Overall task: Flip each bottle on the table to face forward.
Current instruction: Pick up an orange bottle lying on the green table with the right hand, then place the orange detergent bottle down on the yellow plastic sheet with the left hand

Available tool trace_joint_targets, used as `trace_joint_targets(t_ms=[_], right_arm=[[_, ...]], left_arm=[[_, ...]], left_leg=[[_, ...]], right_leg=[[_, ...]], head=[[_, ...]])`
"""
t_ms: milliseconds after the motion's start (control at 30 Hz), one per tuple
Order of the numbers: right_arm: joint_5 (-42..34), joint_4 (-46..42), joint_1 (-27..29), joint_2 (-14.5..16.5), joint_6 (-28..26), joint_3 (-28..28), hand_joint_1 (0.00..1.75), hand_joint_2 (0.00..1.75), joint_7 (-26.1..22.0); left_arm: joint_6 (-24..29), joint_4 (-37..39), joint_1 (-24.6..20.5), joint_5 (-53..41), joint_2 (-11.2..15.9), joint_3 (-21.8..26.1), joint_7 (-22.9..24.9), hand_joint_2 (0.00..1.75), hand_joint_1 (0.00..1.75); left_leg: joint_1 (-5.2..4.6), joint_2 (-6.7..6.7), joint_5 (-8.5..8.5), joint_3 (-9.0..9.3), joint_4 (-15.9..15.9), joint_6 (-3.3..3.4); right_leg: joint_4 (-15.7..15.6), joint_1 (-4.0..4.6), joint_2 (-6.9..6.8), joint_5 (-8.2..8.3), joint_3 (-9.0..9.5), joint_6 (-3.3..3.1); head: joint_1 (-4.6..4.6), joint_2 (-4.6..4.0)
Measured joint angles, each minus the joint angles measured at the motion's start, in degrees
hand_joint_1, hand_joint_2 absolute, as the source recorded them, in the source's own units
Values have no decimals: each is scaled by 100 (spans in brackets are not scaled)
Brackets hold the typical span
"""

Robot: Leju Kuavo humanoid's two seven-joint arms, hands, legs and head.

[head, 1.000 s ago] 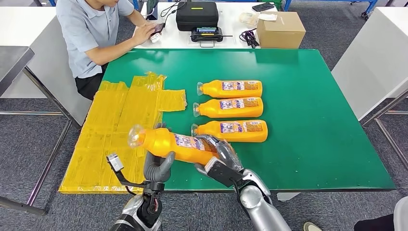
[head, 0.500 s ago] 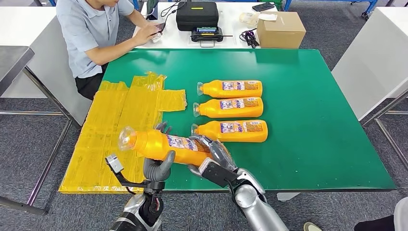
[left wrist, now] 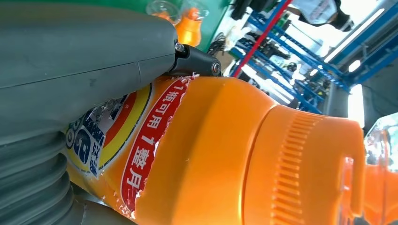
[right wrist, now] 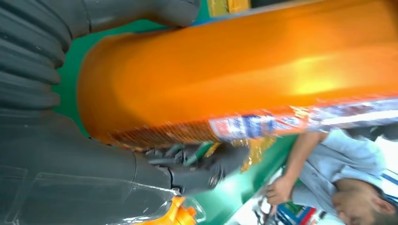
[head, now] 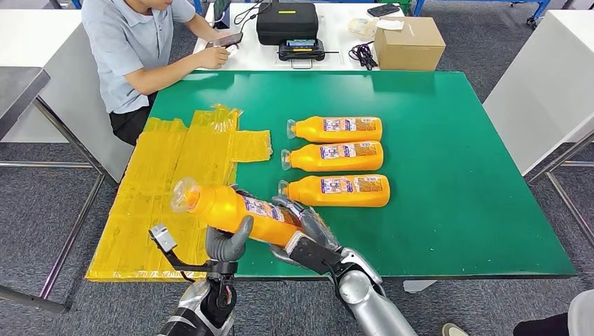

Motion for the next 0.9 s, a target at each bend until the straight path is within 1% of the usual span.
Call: trace_joint_targets(t_ms=[133, 333, 400, 533, 667, 733, 800, 833, 900], right_arm=[[30, 95, 10, 13, -54, 0, 0, 175, 61], [31, 135, 94, 14, -148, -38, 0, 175, 87], [31, 134, 121, 17, -230, -74, 0, 175, 98], [33, 32, 273, 21, -366, -244, 0, 175, 155], [78, -177, 440, 20, -397, -479, 0, 175, 195], [139, -277, 502, 20, -416, -581, 0, 175, 199], [209, -364, 551, 20, -433, -673, 0, 175, 199], [234, -399, 570, 20, -435, -716, 0, 175, 198], [257, -448, 595, 21, -435, -784, 0, 175, 196]], left_arm=[[88, -256, 76, -68, 4, 54, 11, 175, 175], [583, -739, 219, -474, 22, 95, 88, 175, 175], [863, -860, 250, -732, 34, 106, 80, 175, 175], [2011, -1296, 394, -2096, 79, 133, 72, 175, 175], [2728, -1812, 497, -3395, 147, 162, 292, 175, 175], [3219, -1994, 499, -4348, 192, 166, 605, 175, 175], [3691, -2097, 485, -5546, 250, 182, 999, 175, 175], [3854, -2124, 477, -6088, 278, 193, 1153, 175, 175], [4050, -2144, 450, -6864, 332, 220, 1375, 175, 175]], left_leg=[[0, 0, 0, 0, 0, 0], [0, 0, 0, 0, 0, 0], [0, 0, 0, 0, 0, 0], [0, 0, 0, 0, 0, 0], [0, 0, 0, -1, 0, 0], [0, 0, 0, -1, 0, 0], [0, 1, 0, -1, 0, 0], [0, 2, 0, 0, 0, 0], [0, 2, 1, 0, 0, -1]], right_leg=[[0, 0, 0, 0, 0, 0], [0, 0, 0, 0, -1, 0], [0, 0, 0, 0, -1, 0], [0, 0, 0, 0, -1, 0], [0, 0, 0, 0, -2, 0], [-1, 0, 0, 0, -2, 0], [-1, 0, 0, 0, -2, 0], [0, 0, 1, 0, -2, 0], [0, 0, 1, 0, -2, 0]], head=[[0, 0], [-1, 0], [-1, 0], [0, 0], [0, 0], [1, 0], [0, 0], [0, 0], [1, 0]])
